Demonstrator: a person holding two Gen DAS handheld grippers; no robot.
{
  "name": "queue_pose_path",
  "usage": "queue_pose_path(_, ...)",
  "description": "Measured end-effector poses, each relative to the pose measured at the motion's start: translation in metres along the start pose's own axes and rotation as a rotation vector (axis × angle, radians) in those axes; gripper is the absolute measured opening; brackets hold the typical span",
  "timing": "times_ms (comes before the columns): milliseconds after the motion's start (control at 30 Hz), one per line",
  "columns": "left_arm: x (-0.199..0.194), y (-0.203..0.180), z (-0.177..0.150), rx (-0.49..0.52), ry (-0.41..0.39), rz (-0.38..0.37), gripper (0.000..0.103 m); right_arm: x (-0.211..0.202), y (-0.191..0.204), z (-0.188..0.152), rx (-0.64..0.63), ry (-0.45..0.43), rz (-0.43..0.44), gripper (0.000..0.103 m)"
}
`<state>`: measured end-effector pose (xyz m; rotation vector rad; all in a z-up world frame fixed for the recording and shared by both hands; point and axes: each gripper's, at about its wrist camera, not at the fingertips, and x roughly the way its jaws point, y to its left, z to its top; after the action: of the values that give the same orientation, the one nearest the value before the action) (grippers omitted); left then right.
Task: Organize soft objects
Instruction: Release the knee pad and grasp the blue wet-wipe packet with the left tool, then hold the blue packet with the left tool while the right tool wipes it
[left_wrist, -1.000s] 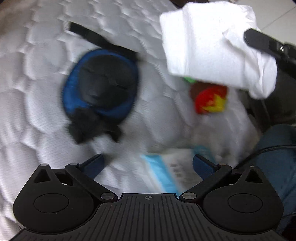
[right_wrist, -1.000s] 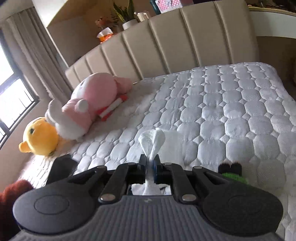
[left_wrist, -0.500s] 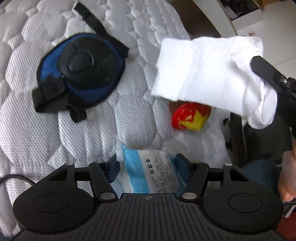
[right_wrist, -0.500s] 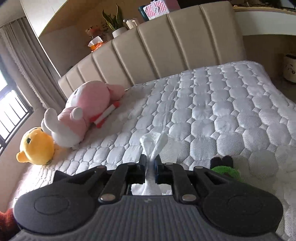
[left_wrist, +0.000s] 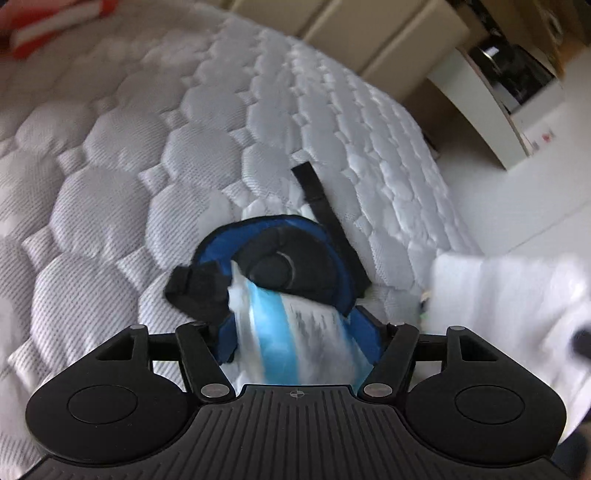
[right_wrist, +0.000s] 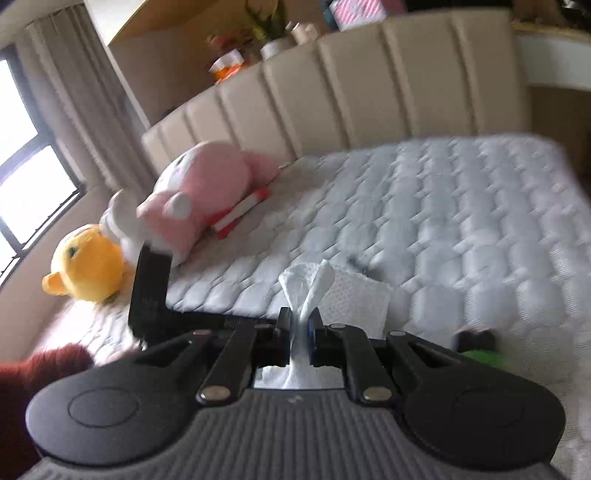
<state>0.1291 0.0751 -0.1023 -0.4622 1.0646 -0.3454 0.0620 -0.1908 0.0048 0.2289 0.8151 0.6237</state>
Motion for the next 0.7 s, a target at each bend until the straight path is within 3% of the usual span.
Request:
queue_pose_path(33, -0.007, 0.002, 0.003, -0.010, 0.017, -0.003, 0.086, 0.010, 0.000, 0.000, 0.019, 0.037, 0.041, 0.014)
queue_pose_path(100, -0.019, 0.008, 0.008, -0.015, 0.040, 0.032, 0.095, 0.042, -0.001, 0.000, 0.064, 0.127, 0.109, 0.014)
queue_pose_path(167, -0.023, 0.015, 0.010, -0.011, 0.039, 0.055, 0.095, 0.074, 0.002, -0.004, 0.057, 0.205, 0.073, 0.014)
queue_pose_path(267, -0.032, 0.044, 0.016, -0.099, 0.028, 0.083, 0.096, 0.108, 0.014, -0.014, -0.090, 0.264, -0.093, 0.014)
queue_pose_path(333, -0.028, 0.069, 0.016, -0.227, 0.038, 0.064, 0.096, 0.116, 0.024, -0.022, -0.210, 0.264, -0.175, 0.022)
queue_pose_path(400, -0.024, 0.084, 0.016, -0.332, 0.063, 0.014, 0.096, 0.117, 0.030, -0.029, -0.313, 0.261, -0.226, 0.052)
queue_pose_path(500, -0.019, 0.096, 0.018, -0.428, 0.086, -0.055, 0.097, 0.120, 0.022, -0.036, -0.331, 0.266, -0.268, 0.056)
queue_pose_path(567, -0.018, 0.090, 0.020, -0.395, 0.090, -0.052, 0.098, 0.120, 0.005, -0.028, -0.187, 0.262, -0.208, 0.049)
queue_pose_path(600, -0.018, 0.088, 0.021, -0.376, 0.093, -0.044, 0.098, 0.119, -0.003, -0.023, -0.105, 0.250, -0.179, 0.028)
queue_pose_path(633, -0.018, 0.086, 0.021, -0.368, 0.096, -0.043, 0.098, 0.116, -0.007, -0.018, -0.048, 0.234, -0.154, 0.017)
queue_pose_path(667, -0.019, 0.085, 0.020, -0.360, 0.099, -0.041, 0.098, 0.113, -0.009, -0.013, -0.012, 0.214, -0.129, 0.009)
queue_pose_path(700, -0.018, 0.086, 0.020, -0.363, 0.099, -0.043, 0.099, 0.111, -0.008, -0.011, -0.006, 0.210, -0.108, 0.008)
